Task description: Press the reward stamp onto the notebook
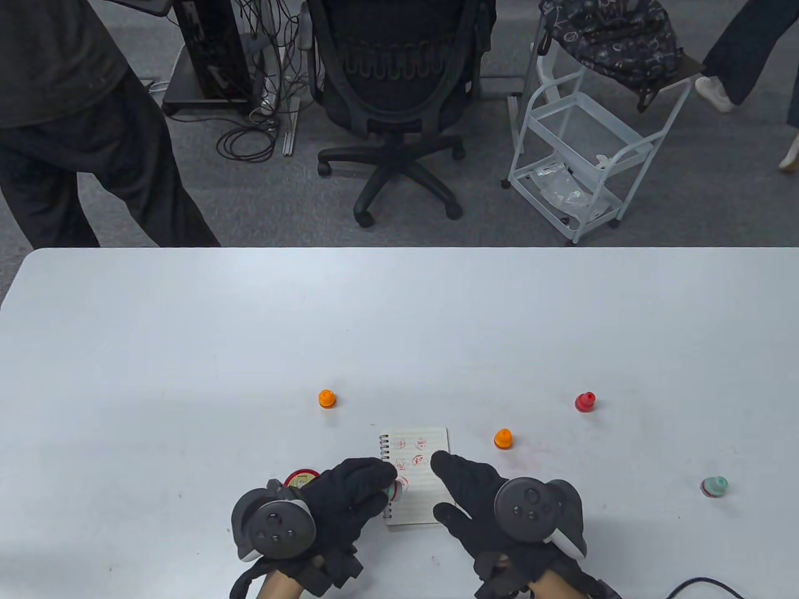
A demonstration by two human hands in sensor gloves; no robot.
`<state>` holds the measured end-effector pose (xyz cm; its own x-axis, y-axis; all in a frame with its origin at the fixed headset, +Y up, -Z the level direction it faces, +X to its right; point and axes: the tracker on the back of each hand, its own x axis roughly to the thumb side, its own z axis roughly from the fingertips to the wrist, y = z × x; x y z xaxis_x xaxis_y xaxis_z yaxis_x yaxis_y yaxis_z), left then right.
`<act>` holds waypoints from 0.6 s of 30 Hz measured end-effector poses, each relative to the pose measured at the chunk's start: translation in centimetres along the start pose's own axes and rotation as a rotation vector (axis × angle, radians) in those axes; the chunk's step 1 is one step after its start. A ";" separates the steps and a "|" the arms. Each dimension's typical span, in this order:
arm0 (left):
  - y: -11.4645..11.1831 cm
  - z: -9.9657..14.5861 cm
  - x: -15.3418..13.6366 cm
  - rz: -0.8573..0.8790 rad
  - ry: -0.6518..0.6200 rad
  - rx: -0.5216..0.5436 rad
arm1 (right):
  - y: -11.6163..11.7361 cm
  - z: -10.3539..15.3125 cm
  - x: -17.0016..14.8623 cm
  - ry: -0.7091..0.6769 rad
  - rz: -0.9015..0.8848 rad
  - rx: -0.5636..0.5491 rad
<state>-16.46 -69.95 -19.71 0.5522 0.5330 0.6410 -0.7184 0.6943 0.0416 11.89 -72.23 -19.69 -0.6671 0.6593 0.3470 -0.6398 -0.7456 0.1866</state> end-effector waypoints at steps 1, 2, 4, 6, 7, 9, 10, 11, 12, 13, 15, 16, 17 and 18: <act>0.4 0.1 -0.2 -0.018 0.004 0.007 | -0.1 0.0 -0.1 0.003 0.007 -0.005; 0.9 0.1 -0.5 -0.044 -0.004 0.011 | -0.2 0.0 -0.2 0.005 0.014 -0.010; 2.4 -0.1 -1.1 -0.179 -0.031 -0.019 | -0.5 0.0 -0.3 0.010 0.041 -0.024; 3.8 -0.1 -1.9 -0.320 -0.025 -0.021 | -0.9 0.1 -0.5 0.014 0.081 -0.043; 4.4 0.0 -2.5 -0.385 -0.022 -0.049 | -1.0 0.1 -0.6 0.017 0.102 -0.052; 5.7 0.6 -4.0 -0.534 0.001 -0.119 | -1.4 0.0 -1.1 0.039 0.160 -0.066; 6.1 0.8 -4.6 -0.572 0.012 -0.132 | -1.5 0.0 -1.3 0.046 0.168 -0.066; 6.6 1.3 -5.5 -0.614 0.034 -0.157 | -1.7 -0.1 -1.7 0.060 0.175 -0.065; 6.9 1.5 -6.0 -0.629 0.053 -0.170 | -1.7 -0.1 -1.9 0.067 0.174 -0.063; 7.4 2.0 -6.9 -0.634 0.087 -0.179 | -1.8 -0.2 -2.3 0.084 0.172 -0.059; 8.1 2.4 -7.9 -0.626 0.140 -0.178 | -1.8 -0.3 -2.7 0.106 0.174 -0.053; 8.4 2.5 -8.1 -0.627 0.160 -0.178 | -1.8 -0.4 -3.0 0.115 0.177 -0.050; 8.9 2.7 -8.5 -0.638 0.183 -0.179 | -1.8 -0.4 -3.2 0.126 0.186 -0.043; 9.3 2.9 -8.7 -0.652 0.203 -0.183 | -1.8 -0.4 -3.3 0.131 0.195 -0.041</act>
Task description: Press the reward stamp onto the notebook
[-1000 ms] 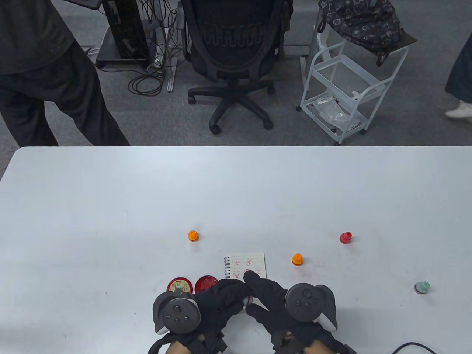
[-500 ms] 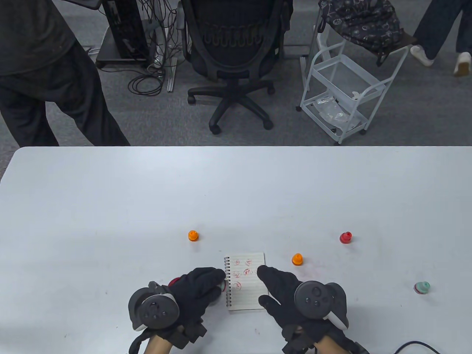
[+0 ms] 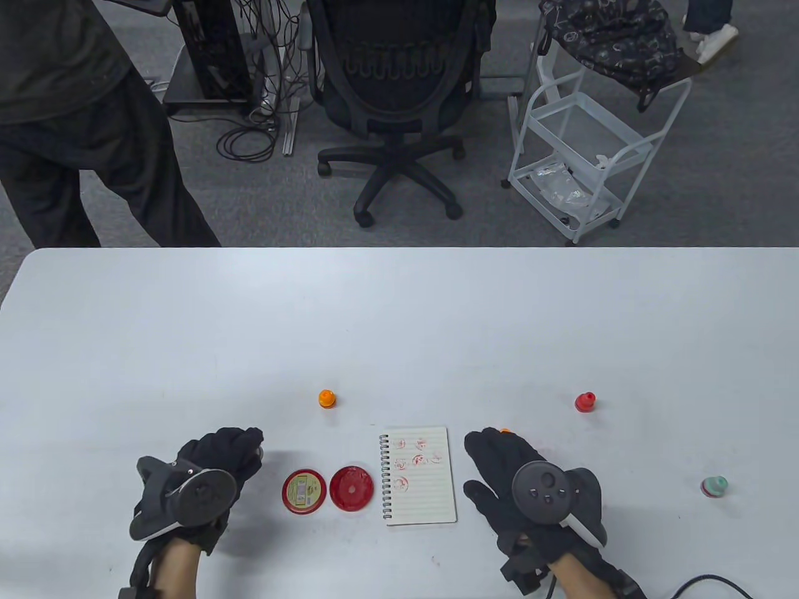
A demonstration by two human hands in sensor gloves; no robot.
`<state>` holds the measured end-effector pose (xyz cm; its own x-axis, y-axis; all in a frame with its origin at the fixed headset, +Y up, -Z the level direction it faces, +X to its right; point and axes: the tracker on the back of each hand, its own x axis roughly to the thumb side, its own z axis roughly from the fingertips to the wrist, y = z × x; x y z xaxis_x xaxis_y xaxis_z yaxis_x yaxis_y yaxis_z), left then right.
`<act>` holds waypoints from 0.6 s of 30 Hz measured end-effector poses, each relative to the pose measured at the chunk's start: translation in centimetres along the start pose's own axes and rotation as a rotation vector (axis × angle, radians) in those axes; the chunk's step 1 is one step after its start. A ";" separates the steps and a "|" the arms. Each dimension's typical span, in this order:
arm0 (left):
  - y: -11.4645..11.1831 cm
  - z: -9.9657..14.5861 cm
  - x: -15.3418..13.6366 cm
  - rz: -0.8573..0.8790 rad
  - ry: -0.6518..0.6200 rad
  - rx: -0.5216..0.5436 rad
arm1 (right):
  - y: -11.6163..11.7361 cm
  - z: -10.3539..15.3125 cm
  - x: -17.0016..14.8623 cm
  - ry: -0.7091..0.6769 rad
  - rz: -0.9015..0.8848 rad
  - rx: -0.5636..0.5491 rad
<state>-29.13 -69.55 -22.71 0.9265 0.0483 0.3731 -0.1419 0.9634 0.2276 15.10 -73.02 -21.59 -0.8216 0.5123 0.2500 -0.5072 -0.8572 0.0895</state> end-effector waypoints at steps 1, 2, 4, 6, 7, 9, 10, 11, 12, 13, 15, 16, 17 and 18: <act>0.2 0.2 -0.5 -0.015 0.021 -0.004 | 0.0 -0.1 -0.1 0.002 0.014 0.005; 0.3 0.5 -1.0 -0.027 0.043 -0.001 | 0.0 -0.1 -0.3 0.006 0.031 0.011; 0.3 0.9 -1.8 -0.008 0.084 -0.018 | 0.0 -0.1 -0.4 0.013 0.061 0.011; -0.1 1.3 -2.5 0.016 0.112 -0.038 | 0.0 -0.2 -0.5 0.023 0.087 0.009; -0.3 1.3 -2.6 0.017 0.116 -0.053 | -0.1 -0.2 -0.5 0.027 0.090 0.009; -0.8 1.3 -2.6 -0.004 0.114 -0.087 | -0.2 -0.1 -0.5 0.031 0.098 0.006; -1.1 1.2 -2.5 -0.025 0.114 -0.109 | -0.2 -0.1 -0.5 0.033 0.112 0.002; -1.5 1.1 -2.4 -0.045 0.109 -0.132 | -0.3 0.0 -0.4 0.033 0.125 -0.003; -1.8 1.0 -2.3 -0.056 0.104 -0.148 | -0.3 0.0 -0.4 0.034 0.134 -0.005; -2.2 0.9 -2.2 -0.065 0.098 -0.166 | -0.3 0.0 -0.3 0.034 0.141 -0.007; -2.8 0.6 -1.9 -0.091 0.082 -0.193 | -0.3 0.0 -0.3 0.035 0.147 -0.007; -3.1 0.4 -1.7 -0.106 0.072 -0.207 | -0.3 -0.1 -0.3 0.037 0.151 -0.005; -3.3 0.3 -1.5 -0.119 0.062 -0.218 | -0.3 -0.1 -0.3 0.039 0.153 -0.002; -3.5 0.1 -1.4 -0.129 0.054 -0.224 | -0.2 -0.1 -0.3 0.041 0.155 0.001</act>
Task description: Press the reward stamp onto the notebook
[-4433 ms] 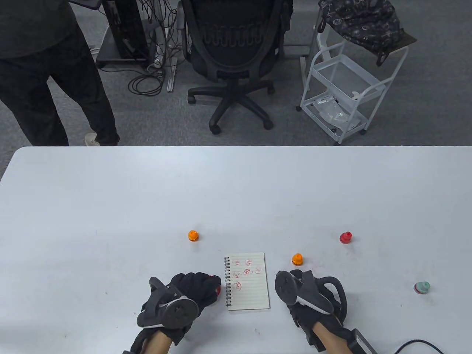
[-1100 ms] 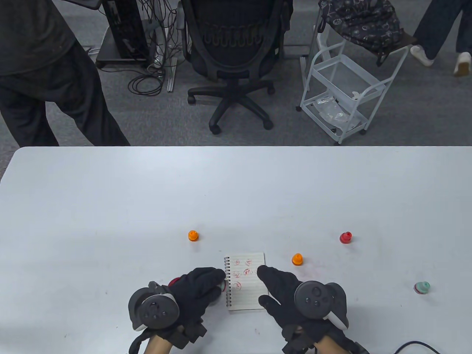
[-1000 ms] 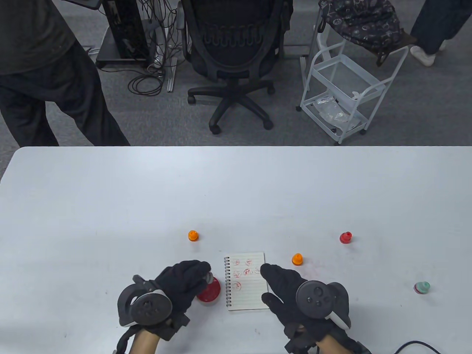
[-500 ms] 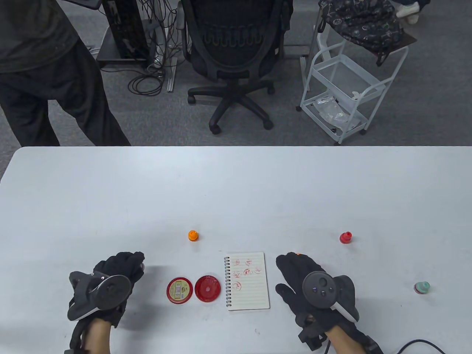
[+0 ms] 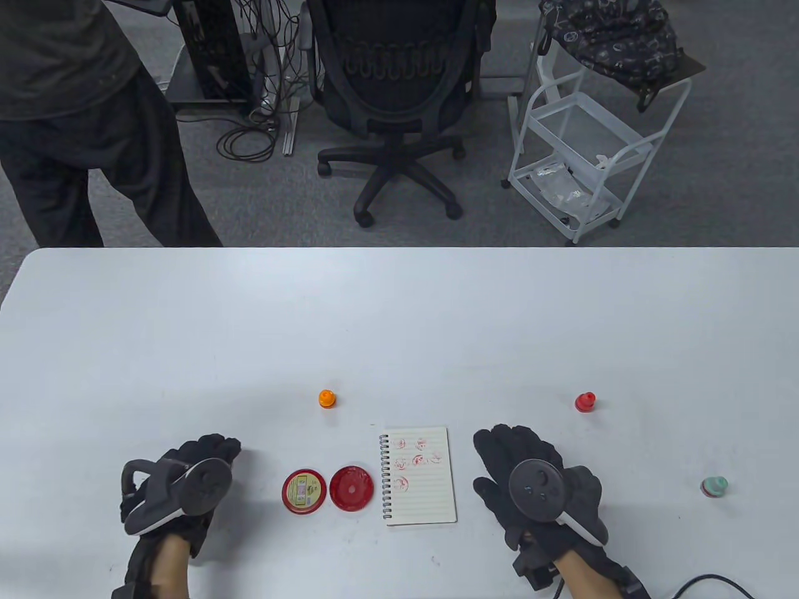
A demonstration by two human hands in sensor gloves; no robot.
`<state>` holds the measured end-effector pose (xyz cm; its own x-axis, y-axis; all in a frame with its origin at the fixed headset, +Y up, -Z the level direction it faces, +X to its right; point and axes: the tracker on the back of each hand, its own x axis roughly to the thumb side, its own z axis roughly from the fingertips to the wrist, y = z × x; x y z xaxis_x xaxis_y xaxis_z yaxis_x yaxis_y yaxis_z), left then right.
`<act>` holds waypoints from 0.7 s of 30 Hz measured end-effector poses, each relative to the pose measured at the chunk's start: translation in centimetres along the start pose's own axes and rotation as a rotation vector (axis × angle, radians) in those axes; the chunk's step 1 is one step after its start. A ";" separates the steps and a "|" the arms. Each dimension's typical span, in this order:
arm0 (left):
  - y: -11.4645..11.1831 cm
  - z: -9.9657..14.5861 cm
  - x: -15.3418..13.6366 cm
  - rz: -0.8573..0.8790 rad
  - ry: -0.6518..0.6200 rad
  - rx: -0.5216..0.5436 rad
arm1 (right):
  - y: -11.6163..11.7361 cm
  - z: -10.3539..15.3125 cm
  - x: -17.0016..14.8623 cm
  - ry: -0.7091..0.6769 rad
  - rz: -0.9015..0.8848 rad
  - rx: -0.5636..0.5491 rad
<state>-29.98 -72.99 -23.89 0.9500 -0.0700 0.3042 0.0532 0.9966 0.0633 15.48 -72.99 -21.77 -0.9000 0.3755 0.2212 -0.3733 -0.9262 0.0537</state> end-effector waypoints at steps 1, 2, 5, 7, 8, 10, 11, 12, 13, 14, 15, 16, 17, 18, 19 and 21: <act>-0.1 -0.2 0.2 -0.012 -0.007 -0.002 | 0.0 0.0 0.0 0.002 0.001 0.004; -0.2 -0.3 0.3 -0.018 -0.011 -0.005 | 0.1 0.0 0.0 0.003 0.000 0.007; -0.3 -0.5 0.5 -0.012 -0.017 -0.017 | 0.1 -0.1 -0.1 0.006 -0.001 0.011; -0.3 -0.5 0.4 0.002 -0.014 -0.015 | 0.0 -0.1 -0.1 0.009 -0.003 0.010; -0.3 -0.5 0.3 0.007 -0.012 -0.012 | 0.0 -0.1 -0.1 0.011 -0.005 0.009; -0.2 -0.4 0.2 0.016 -0.009 -0.007 | 0.0 -0.1 -0.1 0.013 -0.007 0.009; -0.1 -0.4 0.2 0.019 -0.008 -0.005 | 0.0 -0.1 -0.1 0.013 -0.007 0.009; -0.1 -0.4 0.2 0.022 -0.007 -0.002 | 0.0 -0.1 -0.1 0.014 -0.006 0.010; 0.0 -0.4 0.2 0.024 -0.007 0.001 | 0.0 -0.1 -0.1 0.014 -0.006 0.010; 0.0 -0.3 0.2 0.026 -0.007 0.006 | 0.0 -0.1 -0.1 0.014 -0.006 0.010; 0.2 -0.3 0.2 0.028 -0.007 0.011 | 0.0 -0.1 -0.1 0.015 -0.006 0.008; 0.2 -0.3 0.3 0.030 -0.008 0.015 | -0.1 -0.1 -0.1 0.015 -0.006 0.007; 0.4 -0.2 0.3 0.033 -0.012 0.023 | -0.1 0.0 -0.1 0.015 -0.007 0.003; 0.6 -0.2 0.5 0.038 -0.014 0.030 | -0.2 0.0 -0.2 0.015 -0.009 -0.001; 0.8 -0.1 0.6 0.048 -0.017 0.039 | -0.3 0.0 -0.2 0.016 -0.010 -0.004; 1.4 -0.1 1.0 0.080 -0.030 0.066 | -0.5 0.1 -0.2 0.016 -0.014 -0.011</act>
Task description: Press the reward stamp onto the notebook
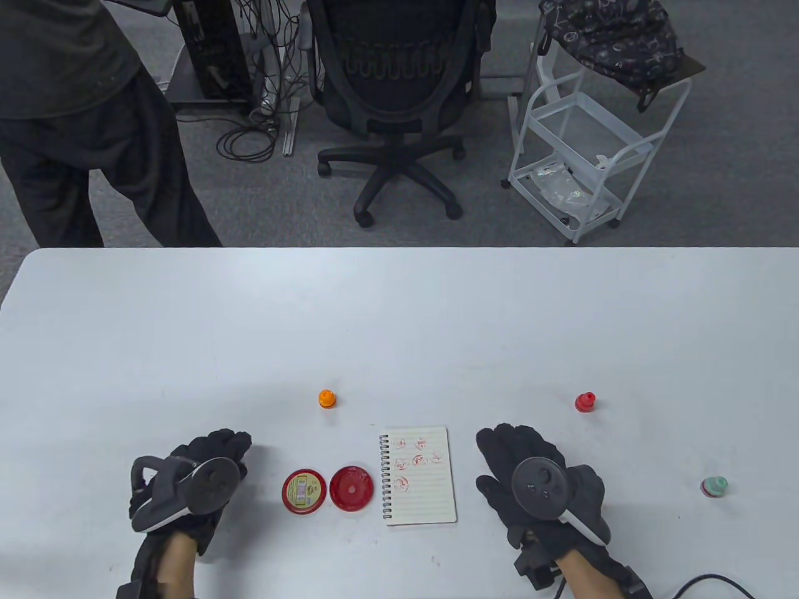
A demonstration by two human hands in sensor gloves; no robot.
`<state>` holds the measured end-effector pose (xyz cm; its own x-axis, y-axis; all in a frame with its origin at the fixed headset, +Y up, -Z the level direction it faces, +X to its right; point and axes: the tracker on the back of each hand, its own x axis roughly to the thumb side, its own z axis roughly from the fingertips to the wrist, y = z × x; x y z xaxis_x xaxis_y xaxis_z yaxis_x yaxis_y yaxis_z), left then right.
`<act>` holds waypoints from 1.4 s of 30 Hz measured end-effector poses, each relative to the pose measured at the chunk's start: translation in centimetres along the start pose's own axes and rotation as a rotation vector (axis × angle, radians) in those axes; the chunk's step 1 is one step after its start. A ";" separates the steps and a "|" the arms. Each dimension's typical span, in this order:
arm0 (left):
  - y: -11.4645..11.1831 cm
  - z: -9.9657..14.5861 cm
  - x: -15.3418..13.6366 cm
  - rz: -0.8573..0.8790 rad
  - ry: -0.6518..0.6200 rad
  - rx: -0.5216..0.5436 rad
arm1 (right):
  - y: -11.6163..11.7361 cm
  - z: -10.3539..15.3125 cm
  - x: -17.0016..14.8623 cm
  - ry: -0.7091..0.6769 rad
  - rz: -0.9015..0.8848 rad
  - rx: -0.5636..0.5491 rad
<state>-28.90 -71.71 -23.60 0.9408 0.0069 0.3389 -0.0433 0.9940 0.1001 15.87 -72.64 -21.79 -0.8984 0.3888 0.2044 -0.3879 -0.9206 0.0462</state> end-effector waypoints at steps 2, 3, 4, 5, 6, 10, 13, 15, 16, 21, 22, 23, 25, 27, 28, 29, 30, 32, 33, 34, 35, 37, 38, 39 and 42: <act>0.7 -0.3 0.7 0.021 -0.022 0.037 | -0.3 0.0 0.0 0.000 0.002 -0.007; 0.8 -0.4 0.9 0.032 -0.029 0.049 | -0.4 0.1 0.0 -0.001 0.004 -0.012; 1.1 -0.7 1.3 0.050 -0.038 0.063 | -0.5 0.1 0.1 -0.003 0.005 -0.019; 1.2 -1.0 1.7 0.062 -0.048 0.072 | -0.6 0.2 0.1 -0.005 0.006 -0.021; 1.3 -1.2 1.9 0.066 -0.050 0.073 | -0.6 0.2 0.1 -0.007 0.007 -0.021; 1.0 -3.3 3.1 0.086 -0.060 0.007 | -0.8 0.3 0.3 -0.016 0.025 -0.025; 0.6 -4.8 3.8 0.055 -0.078 -0.023 | -0.8 0.4 0.4 -0.020 0.030 -0.027; 0.3 -6.1 4.5 0.025 -0.090 -0.043 | -0.9 0.4 0.4 -0.025 0.038 -0.033; 0.1 -6.9 4.9 0.011 -0.097 -0.056 | -1.0 0.4 0.4 -0.026 0.037 -0.039; -0.6 -9.7 6.2 -0.061 -0.119 -0.105 | -1.2 0.4 0.3 -0.019 0.034 -0.052; -0.8 -10.3 6.4 -0.080 -0.119 -0.122 | -1.2 0.4 0.2 -0.014 0.030 -0.051; -1.0 -10.9 6.7 -0.107 -0.121 -0.129 | -1.2 0.3 0.1 -0.006 0.023 -0.045; -1.4 -11.8 7.1 -0.152 -0.118 -0.146 | -1.3 0.3 -0.1 0.002 0.015 -0.045; -1.9 -12.6 7.5 -0.187 -0.111 -0.166 | -1.3 0.3 -0.2 0.003 0.029 -0.049; -2.2 -13.1 7.6 -0.195 -0.107 -0.179 | -1.4 0.3 -0.2 0.008 0.033 -0.048; -2.6 -13.5 7.8 -0.201 -0.103 -0.193 | -1.4 0.3 -0.2 0.008 0.031 -0.047; -2.9 -13.7 8.0 -0.212 -0.095 -0.204 | -1.4 0.3 -0.2 0.006 0.025 -0.046; -3.6 -14.1 8.3 -0.257 -0.081 -0.208 | -1.2 0.2 0.0 0.001 0.035 -0.036; -3.8 -14.3 8.4 -0.268 -0.076 -0.210 | -1.2 0.2 0.0 0.000 0.044 -0.033; -4.0 -14.5 8.5 -0.278 -0.065 -0.213 | -1.1 0.2 0.1 -0.001 0.050 -0.031; -4.3 -14.6 8.5 -0.288 -0.055 -0.213 | -1.1 0.2 0.1 -0.002 0.052 -0.031; -4.7 -14.8 8.5 -0.293 -0.046 -0.210 | -1.2 0.2 0.1 -0.008 0.050 -0.033; -4.8 -14.9 8.4 -0.294 -0.047 -0.210 | -1.3 0.2 0.2 -0.010 0.050 -0.036; -5.0 -15.1 8.4 -0.293 -0.044 -0.208 | -1.4 0.2 0.2 -0.014 0.049 -0.040; -4.8 -15.0 8.5 -0.285 -0.063 -0.164 | -1.4 0.3 0.3 -0.021 0.047 -0.042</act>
<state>-15.67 -74.76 -35.27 0.8845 -0.2757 0.3764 0.2781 0.9593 0.0490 16.20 -71.19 -21.53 -0.9114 0.3439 0.2260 -0.3542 -0.9352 -0.0051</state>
